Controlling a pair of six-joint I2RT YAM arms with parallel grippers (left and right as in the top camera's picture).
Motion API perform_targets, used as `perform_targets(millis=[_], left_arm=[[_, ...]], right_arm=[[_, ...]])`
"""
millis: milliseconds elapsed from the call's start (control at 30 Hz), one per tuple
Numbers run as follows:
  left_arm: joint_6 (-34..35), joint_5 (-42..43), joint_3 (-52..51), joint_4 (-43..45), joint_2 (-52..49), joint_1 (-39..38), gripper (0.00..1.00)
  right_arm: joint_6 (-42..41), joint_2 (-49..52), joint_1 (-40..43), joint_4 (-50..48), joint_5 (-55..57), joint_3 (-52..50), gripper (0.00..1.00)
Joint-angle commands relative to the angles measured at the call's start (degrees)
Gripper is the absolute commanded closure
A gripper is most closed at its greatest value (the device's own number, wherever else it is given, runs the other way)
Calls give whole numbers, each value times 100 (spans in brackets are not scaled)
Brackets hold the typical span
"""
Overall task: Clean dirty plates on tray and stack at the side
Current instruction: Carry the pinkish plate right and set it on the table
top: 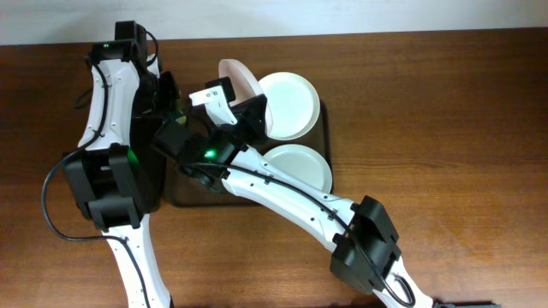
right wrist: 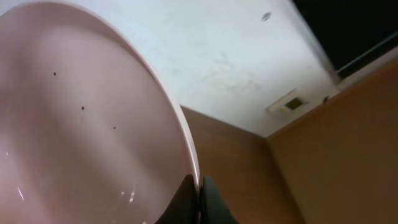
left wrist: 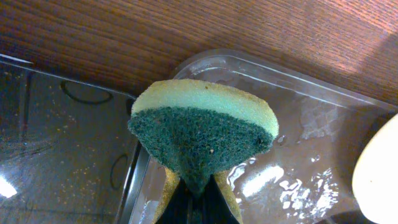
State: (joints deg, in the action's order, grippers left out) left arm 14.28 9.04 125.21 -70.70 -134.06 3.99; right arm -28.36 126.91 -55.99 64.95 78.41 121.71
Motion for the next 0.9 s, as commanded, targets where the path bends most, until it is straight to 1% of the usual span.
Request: perform_targets(millis=[0,167,233,333,400,433,500,533,567,600,633,700,767,867], left_arm=[[-114,17,122,9,-28,11,99],[-114,17,122,11,-31,9,99],[-111,20,122,11,-28,9,99],[-114,20,122,9,-28,9,99],[-111,20,122,-7,-31,9,99],[-114,20,122,-9,-28,9,99],[-114,20,122,-9,-28,9,99],[-111,20,122,-11,-28,4,99],[-114,20,122,-9,-28,4,99],[-114,17,122,-9,-31,4,99],[-114,17,122,-9,-31,4,99],[-114,17,122,-9,-28,4,99],[-114,17,122,-9,-31,4,99],[-114,17,122,-9,-28,4,99]], right_arm=[[-107,-120,-153,-33,612,87,96],[-109,-120,-181,-74,603,87,96],[-177,-120,-175,-85,387,87,96],[-177,-144,-17,0,-785,87,96],[-420,-275,212,227,-1823,87,96],[-588,-426,446,352,-2498,87,96],[-625,-769,1084,452,-3849,87,96],[-621,-863,1296,476,-4214,87,96],[-619,-1019,1711,542,-4852,87,96],[-584,-1119,2072,586,-5375,87,96],[-446,-1211,2601,623,-6151,87,96],[-197,-1237,3320,643,-7025,87,96],[-61,-1233,4033,754,-7506,81,96],[-57,-1233,5106,988,-7521,28,96]])
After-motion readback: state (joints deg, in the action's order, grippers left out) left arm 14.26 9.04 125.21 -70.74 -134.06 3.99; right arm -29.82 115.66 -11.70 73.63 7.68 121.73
